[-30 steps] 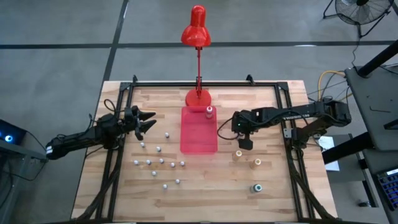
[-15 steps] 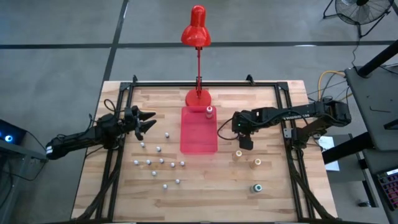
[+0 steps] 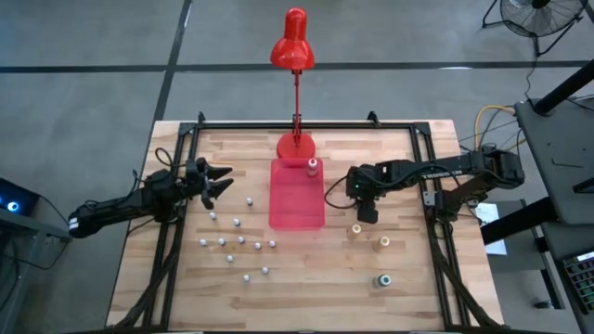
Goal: Pick & Place food coloring
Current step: Put the big red food coloring bottle into the pink bin
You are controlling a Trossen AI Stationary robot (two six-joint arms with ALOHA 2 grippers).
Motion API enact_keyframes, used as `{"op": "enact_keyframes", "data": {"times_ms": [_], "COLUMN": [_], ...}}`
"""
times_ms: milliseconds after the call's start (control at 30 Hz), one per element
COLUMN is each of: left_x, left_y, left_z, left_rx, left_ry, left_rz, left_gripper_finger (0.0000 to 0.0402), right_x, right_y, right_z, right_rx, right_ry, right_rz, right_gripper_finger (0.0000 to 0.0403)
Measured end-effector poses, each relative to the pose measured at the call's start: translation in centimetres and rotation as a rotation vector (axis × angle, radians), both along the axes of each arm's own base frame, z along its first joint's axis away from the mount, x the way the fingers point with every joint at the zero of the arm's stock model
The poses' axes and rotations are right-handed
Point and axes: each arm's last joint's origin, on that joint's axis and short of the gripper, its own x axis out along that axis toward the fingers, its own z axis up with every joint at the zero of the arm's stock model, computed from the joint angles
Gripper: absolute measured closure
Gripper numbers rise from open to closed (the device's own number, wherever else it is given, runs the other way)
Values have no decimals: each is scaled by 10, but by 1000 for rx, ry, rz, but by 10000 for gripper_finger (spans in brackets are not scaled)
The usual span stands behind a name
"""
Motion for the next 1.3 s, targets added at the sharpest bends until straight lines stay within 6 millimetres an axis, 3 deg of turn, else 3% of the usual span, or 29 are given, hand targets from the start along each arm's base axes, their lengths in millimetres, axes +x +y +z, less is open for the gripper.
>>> {"op": "enact_keyframes", "data": {"times_ms": [267,600,933,1100,1300], "left_x": [0,0,0,0,0], "left_y": [0,0,0,0,0], "left_z": [0,0,0,0,0], "left_rx": [0,0,0,0,0], "left_ry": [0,0,0,0,0], "left_rz": [0,0,0,0,0], "left_gripper_finger": [197,197,197,197,197], "right_x": [3,12,9,12,27], "right_y": [-2,-3,-2,-2,-4], "right_z": [21,82,140,159,169], "right_rx": [-42,-67,-68,-75,-74], "right_ry": [24,10,-9,-64,-45], "right_rz": [3,39,35,33,41], "right_gripper_finger": [261,265,265,264,264]}}
